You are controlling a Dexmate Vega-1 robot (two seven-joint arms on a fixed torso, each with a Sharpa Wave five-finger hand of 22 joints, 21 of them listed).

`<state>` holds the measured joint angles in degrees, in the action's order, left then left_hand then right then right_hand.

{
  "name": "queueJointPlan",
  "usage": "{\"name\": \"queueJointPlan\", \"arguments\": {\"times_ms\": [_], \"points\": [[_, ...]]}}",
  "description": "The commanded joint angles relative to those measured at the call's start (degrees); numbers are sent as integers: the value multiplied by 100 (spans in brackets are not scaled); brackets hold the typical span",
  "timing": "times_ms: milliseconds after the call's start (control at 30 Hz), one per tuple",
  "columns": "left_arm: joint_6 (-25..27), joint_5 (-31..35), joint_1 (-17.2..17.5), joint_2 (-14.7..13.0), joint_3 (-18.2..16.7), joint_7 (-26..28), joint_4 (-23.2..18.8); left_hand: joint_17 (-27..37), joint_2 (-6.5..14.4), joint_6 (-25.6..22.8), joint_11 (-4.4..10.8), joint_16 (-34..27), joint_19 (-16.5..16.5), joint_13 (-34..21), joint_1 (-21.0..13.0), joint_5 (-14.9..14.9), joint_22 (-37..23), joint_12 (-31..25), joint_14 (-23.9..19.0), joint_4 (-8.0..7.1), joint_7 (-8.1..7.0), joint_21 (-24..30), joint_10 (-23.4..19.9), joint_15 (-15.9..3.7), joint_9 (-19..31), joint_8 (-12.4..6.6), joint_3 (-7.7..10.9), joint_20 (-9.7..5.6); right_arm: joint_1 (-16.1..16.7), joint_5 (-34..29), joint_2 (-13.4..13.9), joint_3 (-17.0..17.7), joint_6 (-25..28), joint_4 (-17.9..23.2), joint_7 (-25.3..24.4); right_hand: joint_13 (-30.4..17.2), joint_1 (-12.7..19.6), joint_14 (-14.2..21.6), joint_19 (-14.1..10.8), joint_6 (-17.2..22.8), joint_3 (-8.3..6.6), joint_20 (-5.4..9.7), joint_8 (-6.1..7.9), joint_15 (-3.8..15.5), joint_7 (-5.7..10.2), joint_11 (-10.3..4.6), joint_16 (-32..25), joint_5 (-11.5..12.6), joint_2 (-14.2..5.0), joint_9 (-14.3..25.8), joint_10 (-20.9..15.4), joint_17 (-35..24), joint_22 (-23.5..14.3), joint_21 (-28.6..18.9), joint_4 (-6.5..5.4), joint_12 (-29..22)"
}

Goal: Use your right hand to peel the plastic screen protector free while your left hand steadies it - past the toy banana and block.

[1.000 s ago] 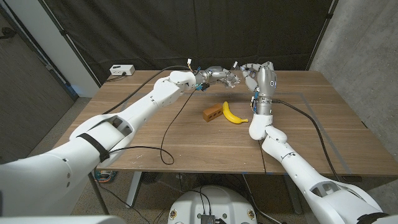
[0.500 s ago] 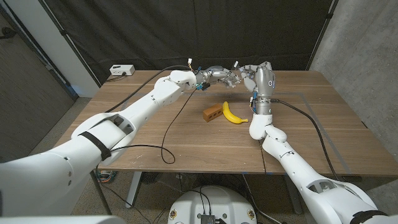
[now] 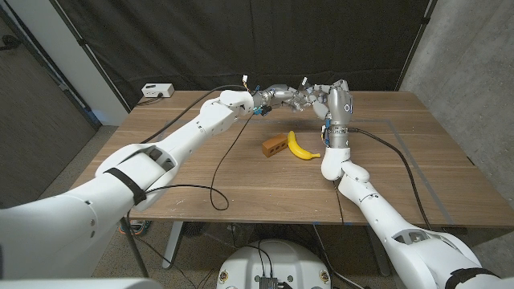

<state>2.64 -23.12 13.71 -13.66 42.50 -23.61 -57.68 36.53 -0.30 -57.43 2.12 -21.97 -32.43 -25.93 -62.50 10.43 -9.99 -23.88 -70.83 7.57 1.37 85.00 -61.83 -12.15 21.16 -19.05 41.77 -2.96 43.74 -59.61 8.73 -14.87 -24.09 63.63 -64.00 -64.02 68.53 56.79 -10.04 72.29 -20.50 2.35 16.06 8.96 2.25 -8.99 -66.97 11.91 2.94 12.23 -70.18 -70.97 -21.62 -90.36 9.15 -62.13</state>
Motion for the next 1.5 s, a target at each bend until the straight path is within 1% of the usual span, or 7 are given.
{"name": "queueJointPlan", "arguments": {"times_ms": [33,167,267,600,900,1100,1500], "points": [[-153,-50,-122,181,-31,-35,423,34,24,-437,497,6,12,-30,-14,30,-17,-38,-11,17,377,22,-596,-20,27,19,58,-599,-20,209,-116,63,-174,-145,0,-336,-29,-63,27,175,-97,336,-48,366,228,-160,-77,38,23,46,275,-2,-58,-17,-34,-159],[-223,-31,-208,256,-4,-129,650,39,23,-435,513,7,15,-32,-15,29,-18,-36,-14,18,370,25,-603,-20,36,25,63,-595,-94,-126,-706,871,-683,-517,0,-73,-231,-205,44,-236,-111,214,-193,361,322,-161,-180,-90,37,86,556,7,-133,1,-112,126],[-300,-6,-274,320,15,-189,832,43,19,-444,521,9,23,-28,-13,29,-18,-33,-13,20,369,24,-613,-21,32,31,64,-591,-170,-2,-813,1029,-914,-673,0,1019,-419,-307,52,-687,-125,136,-356,356,328,-94,-313,-119,83,104,611,16,-161,32,-132,854],[-557,62,-475,515,32,-346,1374,58,11,-448,525,18,46,-39,-7,26,-18,-20,-7,19,379,27,-606,-23,30,59,69,-597,-463,1236,-540,516,-1335,-1112,0,1442,-724,-434,144,-1304,-116,23,-579,349,233,-119,-325,-76,135,31,741,37,-178,45,-209,1121],[-672,105,-550,601,24,-400,1582,64,14,-463,507,29,48,-46,-10,25,-19,-13,0,21,378,33,-611,-26,38,71,75,-599,-538,2034,-107,-241,-1025,-1000,0,1517,-819,-503,172,-1289,-133,-12,-521,356,177,-71,-281,-50,141,-12,725,66,-182,49,-219,1131],[-639,110,-480,540,5,-380,1389,66,21,-457,501,33,53,-50,-11,24,-18,-3,-4,19,366,35,-600,-26,55,76,78,-596,-565,2326,138,-626,-820,-870,0,1472,-835,-473,181,-1145,-153,-25,-469,356,158,-45,-302,-40,139,-32,662,50,-185,48,-208,1061],[-411,104,-282,342,-9,-223,821,83,18,-456,515,39,66,-56,-8,19,-19,13,-3,20,354,42,-606,-20,73,97,76,-591,-502,2273,164,-626,-783,-772,0,1475,-909,-444,173,-980,-180,-32,-440,352,154,-13,-330,-37,147,-65,576,41,-191,45,-203,987]]}}
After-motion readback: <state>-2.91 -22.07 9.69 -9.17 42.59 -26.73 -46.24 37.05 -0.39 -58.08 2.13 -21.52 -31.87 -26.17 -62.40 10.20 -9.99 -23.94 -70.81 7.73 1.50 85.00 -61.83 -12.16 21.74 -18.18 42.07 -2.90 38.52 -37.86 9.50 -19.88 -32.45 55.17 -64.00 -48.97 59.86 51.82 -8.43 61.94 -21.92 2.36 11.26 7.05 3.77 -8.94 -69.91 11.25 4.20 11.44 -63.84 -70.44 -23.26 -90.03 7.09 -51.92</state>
